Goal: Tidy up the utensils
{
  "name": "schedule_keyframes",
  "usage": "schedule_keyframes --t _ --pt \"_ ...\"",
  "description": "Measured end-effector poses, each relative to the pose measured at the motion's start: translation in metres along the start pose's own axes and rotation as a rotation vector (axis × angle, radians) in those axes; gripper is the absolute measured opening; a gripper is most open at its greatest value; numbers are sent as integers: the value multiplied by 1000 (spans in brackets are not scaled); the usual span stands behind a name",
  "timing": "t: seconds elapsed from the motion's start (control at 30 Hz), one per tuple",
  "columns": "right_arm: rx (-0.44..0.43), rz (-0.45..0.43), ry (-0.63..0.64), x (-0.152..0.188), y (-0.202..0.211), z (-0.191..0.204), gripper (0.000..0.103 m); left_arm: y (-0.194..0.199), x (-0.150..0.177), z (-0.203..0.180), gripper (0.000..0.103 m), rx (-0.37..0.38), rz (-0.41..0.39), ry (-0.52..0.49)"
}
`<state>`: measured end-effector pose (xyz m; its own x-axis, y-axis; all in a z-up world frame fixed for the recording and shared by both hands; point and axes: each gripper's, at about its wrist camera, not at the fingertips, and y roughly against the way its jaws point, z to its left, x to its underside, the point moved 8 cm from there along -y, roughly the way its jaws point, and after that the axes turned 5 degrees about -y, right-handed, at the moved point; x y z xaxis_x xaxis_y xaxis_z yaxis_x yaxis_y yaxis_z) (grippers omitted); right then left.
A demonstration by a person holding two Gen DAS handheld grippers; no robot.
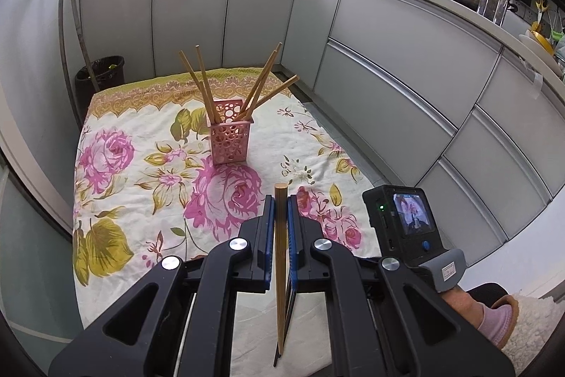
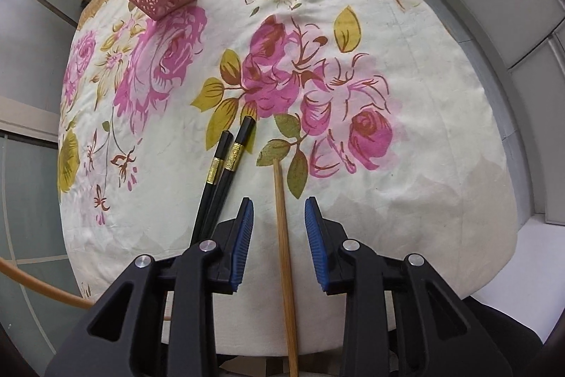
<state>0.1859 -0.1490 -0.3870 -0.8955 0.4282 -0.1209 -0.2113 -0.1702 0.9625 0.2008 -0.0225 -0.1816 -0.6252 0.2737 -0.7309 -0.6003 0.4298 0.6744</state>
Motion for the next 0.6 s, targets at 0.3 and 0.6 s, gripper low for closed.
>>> schedule_keyframes --t 0.3,0.6 --pt "23 -70 -19 -1 -10 -6 5 -2 1 12 6 -3 0 24" --pt "-73 -366 38 -6 108 -3 5 13 -14 2 6 -20 -40 16"
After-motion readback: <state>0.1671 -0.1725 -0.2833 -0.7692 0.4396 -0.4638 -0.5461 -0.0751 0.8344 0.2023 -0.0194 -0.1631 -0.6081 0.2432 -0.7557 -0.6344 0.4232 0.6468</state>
